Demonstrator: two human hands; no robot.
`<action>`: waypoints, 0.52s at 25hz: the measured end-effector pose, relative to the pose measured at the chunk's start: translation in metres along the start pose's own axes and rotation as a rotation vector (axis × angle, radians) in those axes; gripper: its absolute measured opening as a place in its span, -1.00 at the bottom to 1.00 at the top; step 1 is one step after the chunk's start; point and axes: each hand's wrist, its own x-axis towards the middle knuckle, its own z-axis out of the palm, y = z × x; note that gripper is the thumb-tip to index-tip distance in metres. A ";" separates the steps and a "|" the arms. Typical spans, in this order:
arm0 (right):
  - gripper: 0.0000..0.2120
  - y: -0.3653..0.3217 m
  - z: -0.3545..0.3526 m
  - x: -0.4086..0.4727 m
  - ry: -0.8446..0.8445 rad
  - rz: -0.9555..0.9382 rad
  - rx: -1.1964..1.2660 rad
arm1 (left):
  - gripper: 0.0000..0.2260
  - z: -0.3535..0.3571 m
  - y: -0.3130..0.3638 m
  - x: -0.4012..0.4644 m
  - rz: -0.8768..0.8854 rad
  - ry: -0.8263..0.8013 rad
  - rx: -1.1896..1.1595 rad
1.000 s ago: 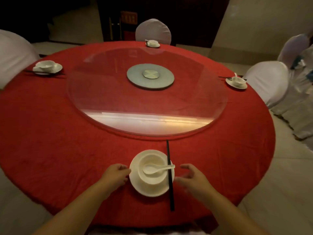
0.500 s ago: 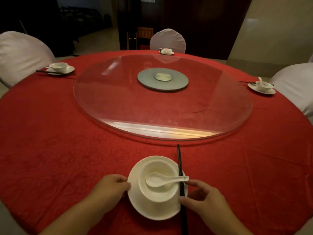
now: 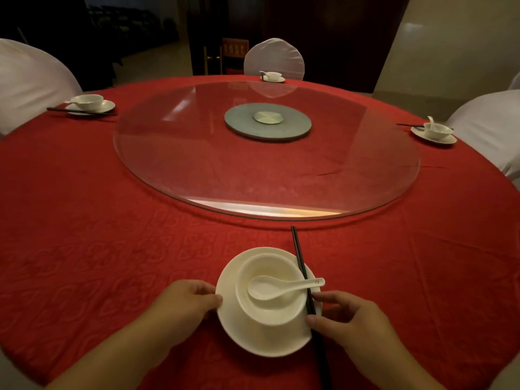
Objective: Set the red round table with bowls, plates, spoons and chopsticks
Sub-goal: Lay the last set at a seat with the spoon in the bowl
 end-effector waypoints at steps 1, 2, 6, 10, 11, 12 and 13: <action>-0.64 0.000 0.000 0.000 0.003 0.010 0.022 | -0.89 0.000 0.000 0.001 0.001 0.000 -0.001; -0.65 0.000 0.001 0.000 -0.002 0.026 0.047 | -0.90 0.000 -0.001 0.002 0.001 -0.002 0.000; -0.66 -0.002 0.005 -0.002 -0.027 0.076 0.116 | -0.90 0.000 -0.003 0.002 0.011 -0.012 -0.013; -0.67 -0.006 0.007 -0.003 -0.020 0.106 0.141 | -0.91 0.001 -0.004 0.004 0.022 -0.002 -0.006; -0.67 -0.007 0.008 -0.003 -0.020 0.112 0.140 | -0.91 0.000 -0.004 0.004 0.022 0.001 0.000; -0.67 -0.007 0.009 -0.003 -0.021 0.116 0.140 | -0.92 0.000 -0.005 0.005 0.023 0.002 0.002; -0.67 -0.007 0.009 -0.003 -0.021 0.120 0.143 | -0.92 -0.001 -0.005 0.006 0.026 0.001 0.004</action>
